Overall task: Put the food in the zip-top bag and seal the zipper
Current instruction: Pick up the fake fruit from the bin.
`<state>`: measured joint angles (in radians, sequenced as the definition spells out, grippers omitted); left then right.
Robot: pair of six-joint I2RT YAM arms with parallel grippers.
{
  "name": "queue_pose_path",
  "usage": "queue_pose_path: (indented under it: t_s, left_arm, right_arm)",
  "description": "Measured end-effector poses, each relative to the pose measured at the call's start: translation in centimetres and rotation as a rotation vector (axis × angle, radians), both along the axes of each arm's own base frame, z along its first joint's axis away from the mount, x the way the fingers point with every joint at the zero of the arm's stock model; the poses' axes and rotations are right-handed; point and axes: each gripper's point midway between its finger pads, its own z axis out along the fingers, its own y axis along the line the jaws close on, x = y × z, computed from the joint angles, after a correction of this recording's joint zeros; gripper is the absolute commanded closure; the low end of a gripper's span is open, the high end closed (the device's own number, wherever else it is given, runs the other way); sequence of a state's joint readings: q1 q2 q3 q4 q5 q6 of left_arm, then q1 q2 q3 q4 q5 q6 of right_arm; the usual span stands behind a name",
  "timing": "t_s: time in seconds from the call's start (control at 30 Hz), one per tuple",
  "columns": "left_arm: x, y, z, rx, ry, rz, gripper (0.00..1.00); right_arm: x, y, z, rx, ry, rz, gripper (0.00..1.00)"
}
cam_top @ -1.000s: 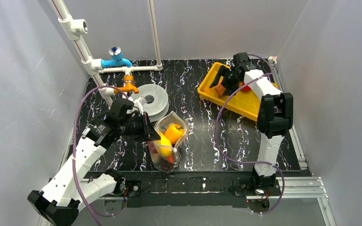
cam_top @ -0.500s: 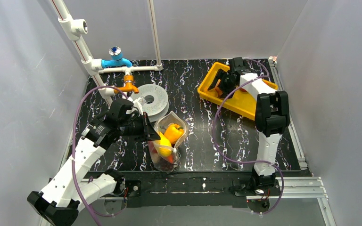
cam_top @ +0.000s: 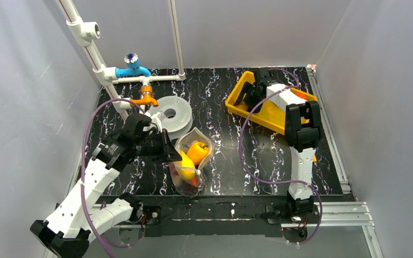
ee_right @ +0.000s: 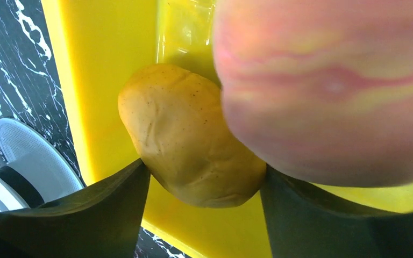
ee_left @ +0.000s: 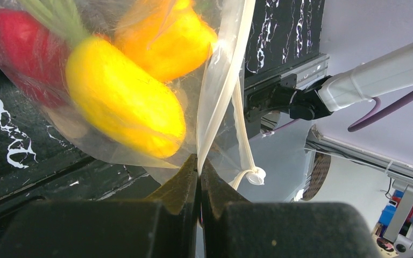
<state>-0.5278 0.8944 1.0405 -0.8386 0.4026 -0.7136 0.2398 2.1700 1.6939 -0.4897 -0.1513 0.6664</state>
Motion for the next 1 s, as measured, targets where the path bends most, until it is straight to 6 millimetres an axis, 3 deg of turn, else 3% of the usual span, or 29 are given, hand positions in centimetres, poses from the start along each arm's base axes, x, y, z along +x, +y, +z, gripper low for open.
queue_pose_path:
  t_s: [0.13,0.47,0.83,1.0]
  left_arm:
    - [0.0,0.0,0.0,0.002,0.001,0.001,1.00]
    - [0.0,0.0,-0.1,0.003,0.002,0.001,1.00]
    - [0.0,0.0,-0.1,0.003,0.003,0.001,1.00]
    - [0.0,0.0,-0.1,0.003,0.003,0.001,1.00]
  right_arm:
    - [0.2,-0.1,0.0,-0.012,-0.012,0.017,0.52]
    - [0.4,-0.9,0.8,-0.070,-0.059,0.063,0.74]
    - [0.9,-2.9,8.1,-0.165,-0.242,0.065,0.88]
    - [-1.0,-4.0,10.1,-0.192,-0.281,0.063,0.90]
